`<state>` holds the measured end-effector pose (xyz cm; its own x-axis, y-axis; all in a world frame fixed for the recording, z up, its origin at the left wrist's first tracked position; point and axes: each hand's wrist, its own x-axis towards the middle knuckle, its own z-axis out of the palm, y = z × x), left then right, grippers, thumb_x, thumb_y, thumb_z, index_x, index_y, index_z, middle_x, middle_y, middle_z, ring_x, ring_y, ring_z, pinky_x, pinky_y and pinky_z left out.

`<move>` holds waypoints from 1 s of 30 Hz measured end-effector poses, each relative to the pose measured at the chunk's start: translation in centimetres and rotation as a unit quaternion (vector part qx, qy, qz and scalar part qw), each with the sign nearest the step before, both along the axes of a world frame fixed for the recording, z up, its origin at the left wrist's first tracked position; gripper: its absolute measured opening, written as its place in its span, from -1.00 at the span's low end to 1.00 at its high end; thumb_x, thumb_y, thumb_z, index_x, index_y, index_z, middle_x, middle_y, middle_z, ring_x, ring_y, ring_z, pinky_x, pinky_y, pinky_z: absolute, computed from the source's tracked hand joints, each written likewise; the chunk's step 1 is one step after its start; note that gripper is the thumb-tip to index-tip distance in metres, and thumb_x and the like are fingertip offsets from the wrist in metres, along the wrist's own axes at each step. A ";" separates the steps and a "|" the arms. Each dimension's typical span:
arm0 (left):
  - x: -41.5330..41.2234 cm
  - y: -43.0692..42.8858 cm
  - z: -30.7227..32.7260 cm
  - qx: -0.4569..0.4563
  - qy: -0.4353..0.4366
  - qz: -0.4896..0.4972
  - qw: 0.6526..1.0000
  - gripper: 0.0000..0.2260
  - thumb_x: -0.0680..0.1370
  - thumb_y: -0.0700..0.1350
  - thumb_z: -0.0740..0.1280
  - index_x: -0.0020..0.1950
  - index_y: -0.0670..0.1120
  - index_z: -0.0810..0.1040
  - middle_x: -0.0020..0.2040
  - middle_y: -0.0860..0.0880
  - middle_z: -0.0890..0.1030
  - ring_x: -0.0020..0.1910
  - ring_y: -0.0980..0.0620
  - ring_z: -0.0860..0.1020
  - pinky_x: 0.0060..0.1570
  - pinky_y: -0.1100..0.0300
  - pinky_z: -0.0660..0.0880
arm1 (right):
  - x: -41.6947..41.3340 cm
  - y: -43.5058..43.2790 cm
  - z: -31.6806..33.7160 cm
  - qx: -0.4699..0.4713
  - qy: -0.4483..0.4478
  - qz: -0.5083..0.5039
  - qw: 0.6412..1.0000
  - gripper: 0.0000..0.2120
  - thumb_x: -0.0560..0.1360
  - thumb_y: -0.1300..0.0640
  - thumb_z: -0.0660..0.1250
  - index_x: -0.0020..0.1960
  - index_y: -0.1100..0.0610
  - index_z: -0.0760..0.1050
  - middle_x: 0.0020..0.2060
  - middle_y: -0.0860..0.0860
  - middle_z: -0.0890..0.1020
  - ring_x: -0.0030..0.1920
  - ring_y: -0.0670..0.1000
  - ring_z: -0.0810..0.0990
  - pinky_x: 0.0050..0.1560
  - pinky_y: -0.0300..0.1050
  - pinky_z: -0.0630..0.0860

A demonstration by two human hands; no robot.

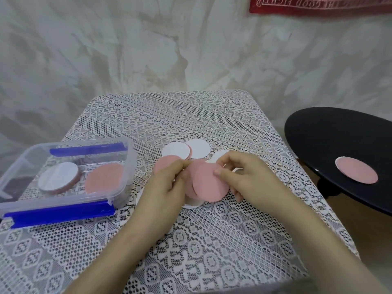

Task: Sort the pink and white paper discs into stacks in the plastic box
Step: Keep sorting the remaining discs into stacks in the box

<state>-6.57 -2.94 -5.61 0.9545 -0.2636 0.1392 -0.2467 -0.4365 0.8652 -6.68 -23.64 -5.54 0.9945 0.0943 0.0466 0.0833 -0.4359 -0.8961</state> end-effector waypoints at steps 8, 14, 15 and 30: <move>0.3 -0.2 -0.2 -0.033 0.015 -0.019 0.999 -0.85 0.63 -0.02 0.31 0.17 0.16 0.58 -0.05 0.19 0.65 -0.19 0.18 0.64 -0.28 0.25 0.55 | 1.0 0.6 -0.4 -0.096 -0.049 -0.008 0.994 -0.64 0.45 -0.27 0.34 -0.20 0.04 0.55 -0.28 0.01 0.63 -0.25 0.06 0.58 -0.13 0.15 0.54; 0.7 0.6 -0.4 0.029 -0.008 0.042 0.999 -0.85 0.63 -0.03 0.30 0.15 0.19 0.57 -0.01 0.22 0.63 -0.09 0.23 0.56 -0.11 0.15 0.52 | 1.6 0.2 0.5 -0.241 -0.012 -0.046 0.969 -0.75 0.52 -0.23 0.35 0.09 -0.12 0.61 -0.30 -0.16 0.53 -0.24 -0.13 0.50 -0.21 -0.09 0.37; 0.8 0.6 -0.4 0.025 -0.006 0.048 0.999 -0.84 0.63 -0.03 0.30 0.16 0.20 0.56 -0.01 0.23 0.63 -0.07 0.22 0.56 -0.11 0.16 0.51 | 1.6 0.0 0.6 -0.280 0.007 -0.044 0.959 -0.62 0.49 -0.24 0.39 0.24 -0.12 0.56 -0.24 -0.18 0.51 -0.16 -0.09 0.50 -0.15 -0.09 0.39; 1.1 1.5 -1.2 0.009 0.004 0.056 0.998 -0.79 0.64 -0.04 0.29 0.21 0.20 0.57 -0.17 0.26 0.59 -0.32 0.23 0.47 -0.32 0.20 0.37 | 1.8 -0.3 0.5 -0.124 -0.049 -0.114 0.984 -0.77 0.65 0.00 0.25 -0.10 0.10 0.50 -0.24 0.01 0.59 -0.28 0.07 0.57 -0.28 0.04 0.53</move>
